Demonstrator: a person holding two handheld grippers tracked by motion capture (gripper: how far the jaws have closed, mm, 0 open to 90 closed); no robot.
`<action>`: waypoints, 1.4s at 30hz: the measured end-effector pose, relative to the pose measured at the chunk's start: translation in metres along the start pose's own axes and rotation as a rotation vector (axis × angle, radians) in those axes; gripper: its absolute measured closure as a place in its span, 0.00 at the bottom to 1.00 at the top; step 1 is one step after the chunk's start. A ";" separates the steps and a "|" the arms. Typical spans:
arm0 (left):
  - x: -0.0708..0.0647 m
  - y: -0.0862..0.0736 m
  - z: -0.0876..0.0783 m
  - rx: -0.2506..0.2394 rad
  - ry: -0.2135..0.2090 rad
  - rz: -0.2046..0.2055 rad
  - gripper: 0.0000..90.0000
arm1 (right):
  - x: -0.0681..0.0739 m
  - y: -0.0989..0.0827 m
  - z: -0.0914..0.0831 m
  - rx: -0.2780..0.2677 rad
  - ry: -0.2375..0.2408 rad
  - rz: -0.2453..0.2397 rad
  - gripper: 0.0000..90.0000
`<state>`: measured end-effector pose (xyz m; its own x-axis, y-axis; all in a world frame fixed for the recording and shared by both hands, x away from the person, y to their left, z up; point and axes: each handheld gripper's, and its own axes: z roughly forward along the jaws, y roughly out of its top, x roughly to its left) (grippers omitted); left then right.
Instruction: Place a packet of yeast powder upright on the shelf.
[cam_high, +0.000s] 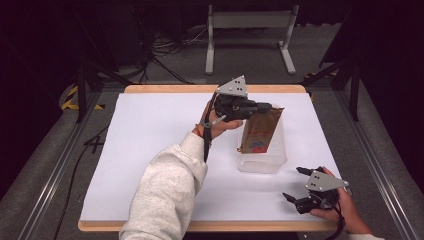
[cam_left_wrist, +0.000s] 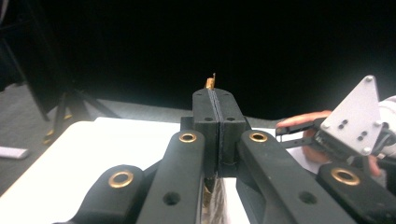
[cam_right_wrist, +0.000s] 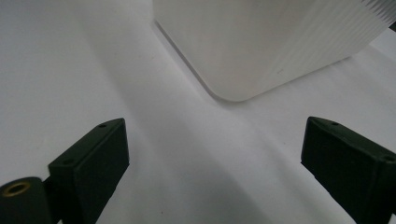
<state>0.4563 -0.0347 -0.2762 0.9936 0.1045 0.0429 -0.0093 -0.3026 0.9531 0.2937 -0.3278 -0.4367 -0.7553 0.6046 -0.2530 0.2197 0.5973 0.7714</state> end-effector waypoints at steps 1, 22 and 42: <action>0.000 -0.002 0.002 0.007 -0.003 0.002 0.99 | 0.000 0.000 0.000 0.000 -0.001 0.000 0.09; -0.007 -0.045 0.017 0.011 -0.062 -0.066 0.98 | 0.001 0.000 0.001 0.003 0.005 0.001 0.09; -0.012 -0.061 0.008 0.034 -0.009 -0.069 0.97 | 0.002 0.001 0.003 0.011 0.008 -0.008 0.09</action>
<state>0.4462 -0.0251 -0.3374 0.9928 0.1173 -0.0252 0.0626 -0.3274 0.9428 0.2941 -0.3246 -0.4382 -0.7618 0.5958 -0.2542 0.2205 0.6075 0.7631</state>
